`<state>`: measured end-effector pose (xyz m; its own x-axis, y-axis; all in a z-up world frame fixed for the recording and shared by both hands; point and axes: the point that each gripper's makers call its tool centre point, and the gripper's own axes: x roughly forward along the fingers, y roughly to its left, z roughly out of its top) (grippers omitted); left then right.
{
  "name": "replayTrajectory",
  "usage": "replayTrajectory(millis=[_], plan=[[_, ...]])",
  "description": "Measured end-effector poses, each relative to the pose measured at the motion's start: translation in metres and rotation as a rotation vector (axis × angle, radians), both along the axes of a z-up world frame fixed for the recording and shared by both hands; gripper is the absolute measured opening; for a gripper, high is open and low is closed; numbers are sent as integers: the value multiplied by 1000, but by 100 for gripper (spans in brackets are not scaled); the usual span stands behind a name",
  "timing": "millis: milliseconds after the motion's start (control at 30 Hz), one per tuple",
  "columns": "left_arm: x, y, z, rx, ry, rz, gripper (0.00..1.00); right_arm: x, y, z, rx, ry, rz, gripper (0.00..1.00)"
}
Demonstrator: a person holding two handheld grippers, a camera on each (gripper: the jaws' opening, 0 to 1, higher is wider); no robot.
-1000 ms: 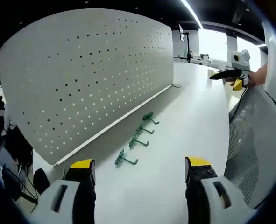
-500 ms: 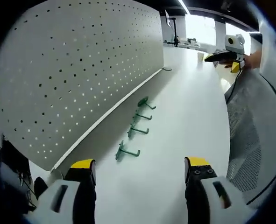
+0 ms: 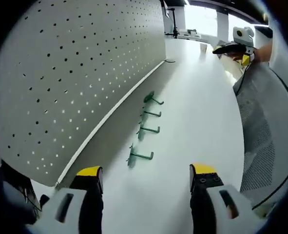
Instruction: Insert the hook assembly into the mounting plate slot until the hook locks in place.
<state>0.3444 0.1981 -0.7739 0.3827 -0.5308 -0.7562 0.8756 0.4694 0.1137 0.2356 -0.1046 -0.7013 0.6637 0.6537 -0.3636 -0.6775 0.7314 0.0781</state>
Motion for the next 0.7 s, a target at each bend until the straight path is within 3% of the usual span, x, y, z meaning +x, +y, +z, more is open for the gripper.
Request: replayTrajectory(millis=[700], plan=[[17, -3, -26, 146, 111, -158, 73, -2, 1, -4, -16, 17, 11, 69]])
